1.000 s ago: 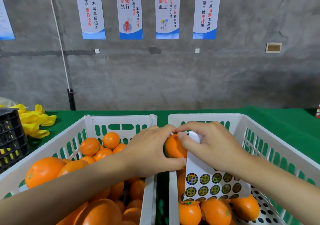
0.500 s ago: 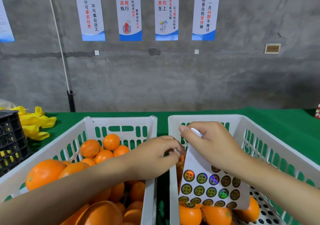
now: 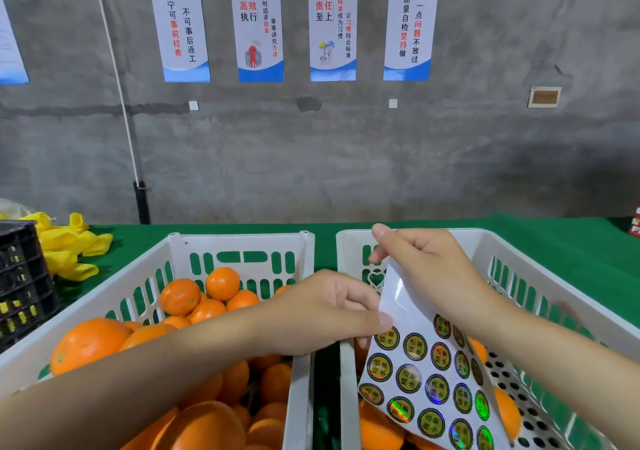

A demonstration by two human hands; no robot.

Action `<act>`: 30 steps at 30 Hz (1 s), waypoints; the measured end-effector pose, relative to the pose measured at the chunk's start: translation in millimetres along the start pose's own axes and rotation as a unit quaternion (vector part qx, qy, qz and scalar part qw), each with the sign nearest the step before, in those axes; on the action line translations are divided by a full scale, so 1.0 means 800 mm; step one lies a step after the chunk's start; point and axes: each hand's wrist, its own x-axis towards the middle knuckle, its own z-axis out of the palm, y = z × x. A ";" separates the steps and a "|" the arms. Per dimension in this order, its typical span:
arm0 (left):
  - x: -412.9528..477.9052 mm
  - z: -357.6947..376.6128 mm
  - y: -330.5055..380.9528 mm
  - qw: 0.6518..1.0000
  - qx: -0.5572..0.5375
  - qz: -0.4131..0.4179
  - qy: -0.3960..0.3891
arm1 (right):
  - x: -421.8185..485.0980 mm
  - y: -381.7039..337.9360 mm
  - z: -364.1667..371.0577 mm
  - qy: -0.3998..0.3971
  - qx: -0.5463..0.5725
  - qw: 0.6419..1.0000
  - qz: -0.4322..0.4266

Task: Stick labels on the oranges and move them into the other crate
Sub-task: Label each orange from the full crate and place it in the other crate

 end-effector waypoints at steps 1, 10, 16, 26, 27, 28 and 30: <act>0.001 0.001 -0.001 1.000 0.000 0.001 0.012 | 0.000 0.000 0.000 0.011 -0.001 1.000 0.003; 0.007 -0.010 0.002 0.975 -0.059 -0.037 0.211 | -0.009 -0.008 -0.005 0.083 -0.228 0.960 -0.143; 0.012 -0.019 -0.003 0.950 -0.107 -0.033 0.293 | -0.016 -0.005 0.005 -0.008 -0.258 0.950 -0.175; 0.010 -0.021 -0.001 0.948 -0.168 -0.054 0.265 | -0.017 0.000 0.007 -0.009 -0.227 0.958 -0.176; 0.010 -0.020 0.000 0.948 -0.179 -0.053 0.258 | -0.018 -0.001 0.007 -0.008 -0.227 0.957 -0.179; 0.011 -0.020 0.000 0.948 -0.186 -0.053 0.253 | -0.020 -0.001 0.008 -0.008 -0.232 0.955 -0.185; 0.011 -0.020 0.001 0.948 -0.189 -0.054 0.250 | -0.020 -0.002 0.009 -0.006 -0.242 0.950 -0.197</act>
